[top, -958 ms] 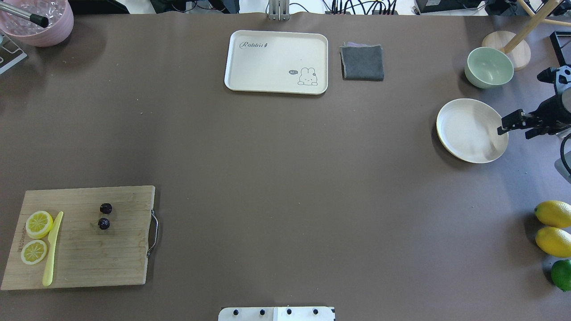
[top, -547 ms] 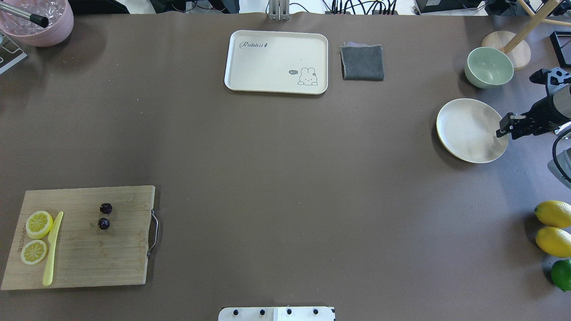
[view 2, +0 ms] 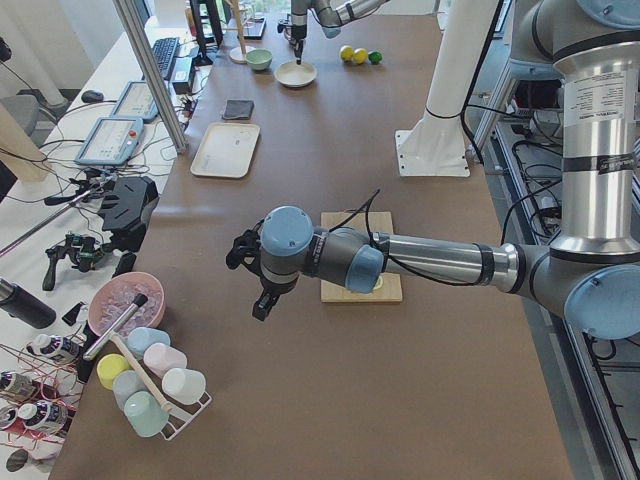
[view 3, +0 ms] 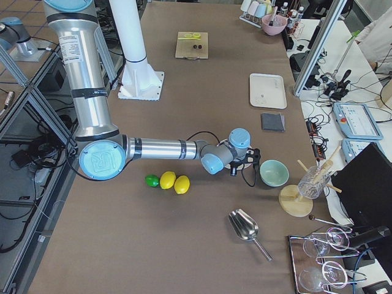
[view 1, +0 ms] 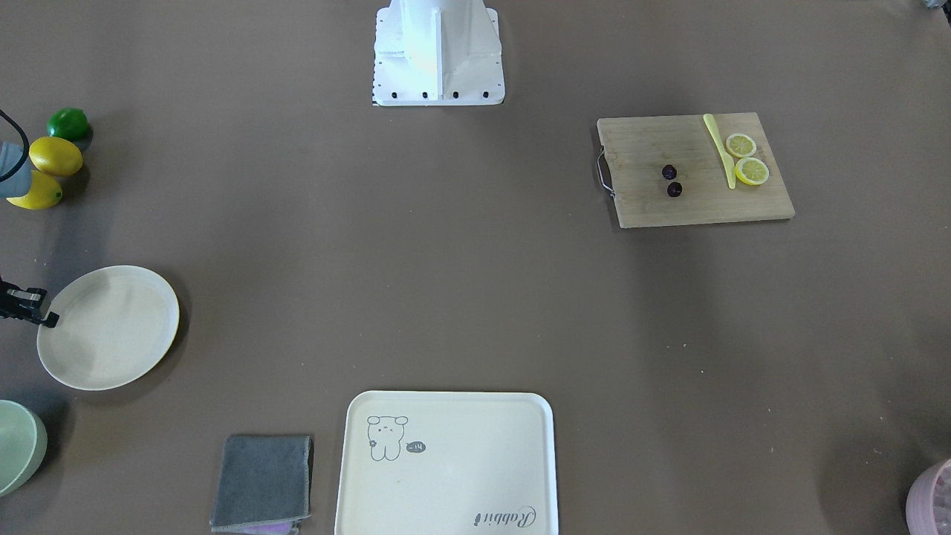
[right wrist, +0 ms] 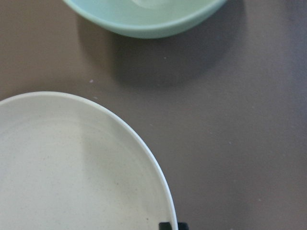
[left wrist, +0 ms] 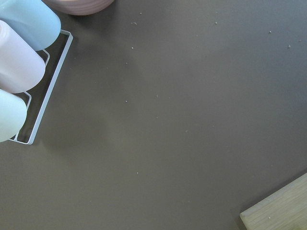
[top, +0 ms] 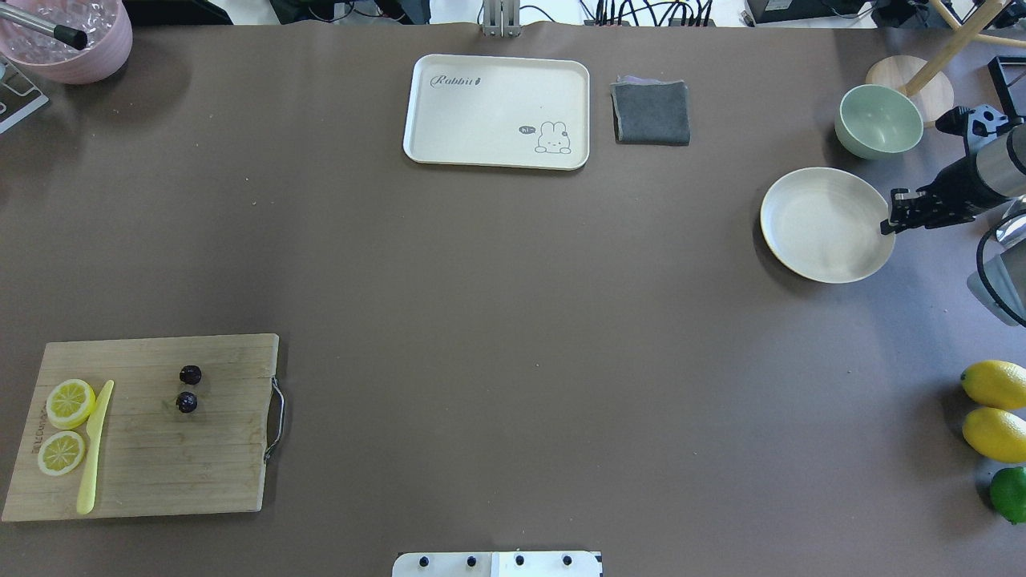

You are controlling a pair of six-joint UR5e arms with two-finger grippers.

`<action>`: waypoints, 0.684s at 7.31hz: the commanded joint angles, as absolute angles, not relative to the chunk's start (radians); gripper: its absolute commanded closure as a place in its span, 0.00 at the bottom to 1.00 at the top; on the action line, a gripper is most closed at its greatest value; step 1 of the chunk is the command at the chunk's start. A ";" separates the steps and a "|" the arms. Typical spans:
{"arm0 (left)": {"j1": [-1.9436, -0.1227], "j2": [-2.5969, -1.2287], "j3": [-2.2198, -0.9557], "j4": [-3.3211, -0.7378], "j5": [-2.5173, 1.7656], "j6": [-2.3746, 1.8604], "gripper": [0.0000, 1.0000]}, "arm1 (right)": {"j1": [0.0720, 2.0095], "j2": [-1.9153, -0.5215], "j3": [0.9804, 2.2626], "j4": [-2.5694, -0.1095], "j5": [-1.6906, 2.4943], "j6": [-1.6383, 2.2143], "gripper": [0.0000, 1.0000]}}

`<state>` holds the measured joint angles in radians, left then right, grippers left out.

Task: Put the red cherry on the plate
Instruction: 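Reach the right gripper to the white plate and grip its rim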

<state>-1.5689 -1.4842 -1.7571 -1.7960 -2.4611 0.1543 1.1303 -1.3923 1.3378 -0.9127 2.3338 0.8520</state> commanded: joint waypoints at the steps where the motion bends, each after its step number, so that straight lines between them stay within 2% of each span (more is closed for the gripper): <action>1: -1.489 -1.491 -1.787 -1.845 -2.470 -0.065 0.02 | 1.086 -1.367 1.485 -0.914 2.405 1.070 1.00; 3: -1.332 -1.490 -1.836 -2.045 -2.459 -0.553 0.02 | 0.952 -1.339 1.665 -0.914 2.393 1.414 1.00; 5: -1.151 -1.474 -1.858 -2.269 -2.401 -0.890 0.02 | 0.759 -1.234 1.674 -0.917 2.202 1.610 1.00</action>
<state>-1.2603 -1.4819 -1.8422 -2.1384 -2.4441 -0.6761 0.8754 -1.2926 1.6567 -0.9149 2.3101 1.4780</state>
